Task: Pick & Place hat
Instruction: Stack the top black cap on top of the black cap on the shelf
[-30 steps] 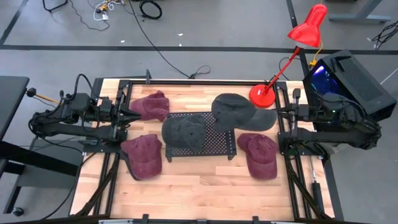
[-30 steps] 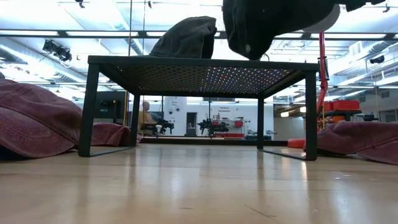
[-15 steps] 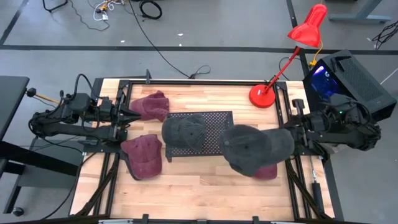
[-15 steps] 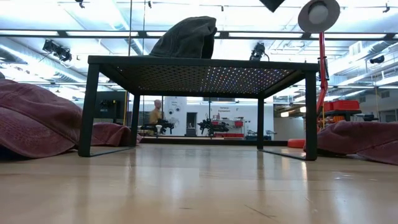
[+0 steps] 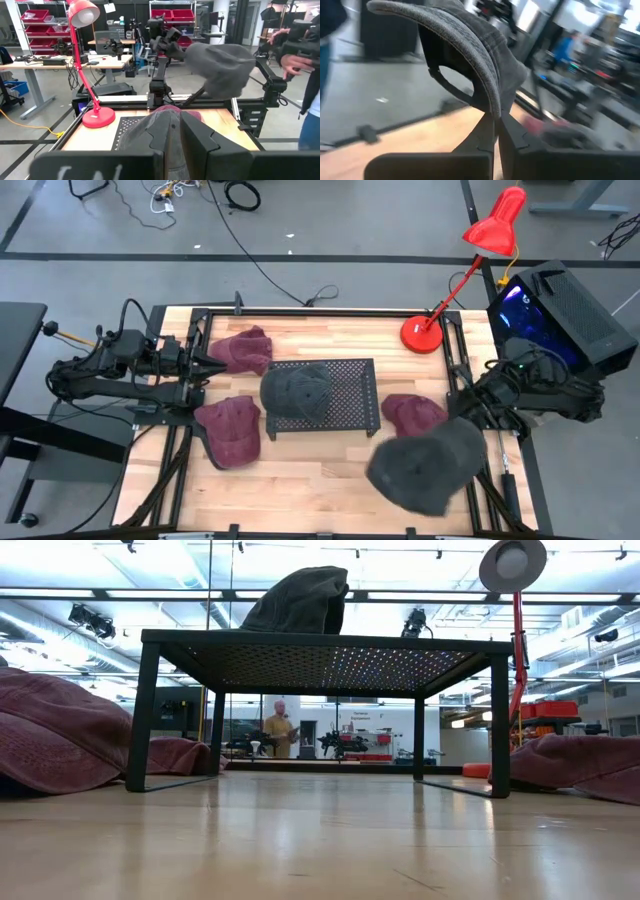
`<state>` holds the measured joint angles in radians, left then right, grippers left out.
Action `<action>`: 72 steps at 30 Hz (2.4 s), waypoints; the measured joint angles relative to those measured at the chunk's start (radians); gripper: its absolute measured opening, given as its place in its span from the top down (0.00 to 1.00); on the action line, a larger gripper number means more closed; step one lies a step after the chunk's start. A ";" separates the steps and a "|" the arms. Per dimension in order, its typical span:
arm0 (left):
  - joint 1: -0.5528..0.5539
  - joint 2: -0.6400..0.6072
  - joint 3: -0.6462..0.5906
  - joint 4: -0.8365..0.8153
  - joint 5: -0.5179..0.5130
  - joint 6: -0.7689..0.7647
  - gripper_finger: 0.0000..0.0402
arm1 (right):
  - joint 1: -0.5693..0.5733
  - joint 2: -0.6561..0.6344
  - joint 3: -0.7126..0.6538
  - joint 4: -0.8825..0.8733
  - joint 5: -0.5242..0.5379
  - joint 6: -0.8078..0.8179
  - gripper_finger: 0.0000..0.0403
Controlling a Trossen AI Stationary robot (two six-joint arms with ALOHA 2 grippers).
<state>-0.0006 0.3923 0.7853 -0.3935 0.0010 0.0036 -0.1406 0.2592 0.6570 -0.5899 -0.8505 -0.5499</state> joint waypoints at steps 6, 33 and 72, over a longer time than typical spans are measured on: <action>0.000 0.000 0.000 0.000 0.000 0.000 0.88 | 0.000 0.000 -0.070 0.035 -0.157 0.015 0.99; 0.000 0.000 0.000 0.000 0.000 0.000 0.88 | 0.000 -0.001 -0.202 -0.040 0.030 -0.262 0.99; 0.000 0.000 0.000 0.000 0.000 0.000 0.88 | 0.000 -0.001 -0.202 -0.060 0.161 -0.248 0.99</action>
<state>-0.0005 0.3924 0.7853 -0.3931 0.0010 0.0036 -0.1406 0.2584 0.4553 -0.6502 -0.6899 -0.7975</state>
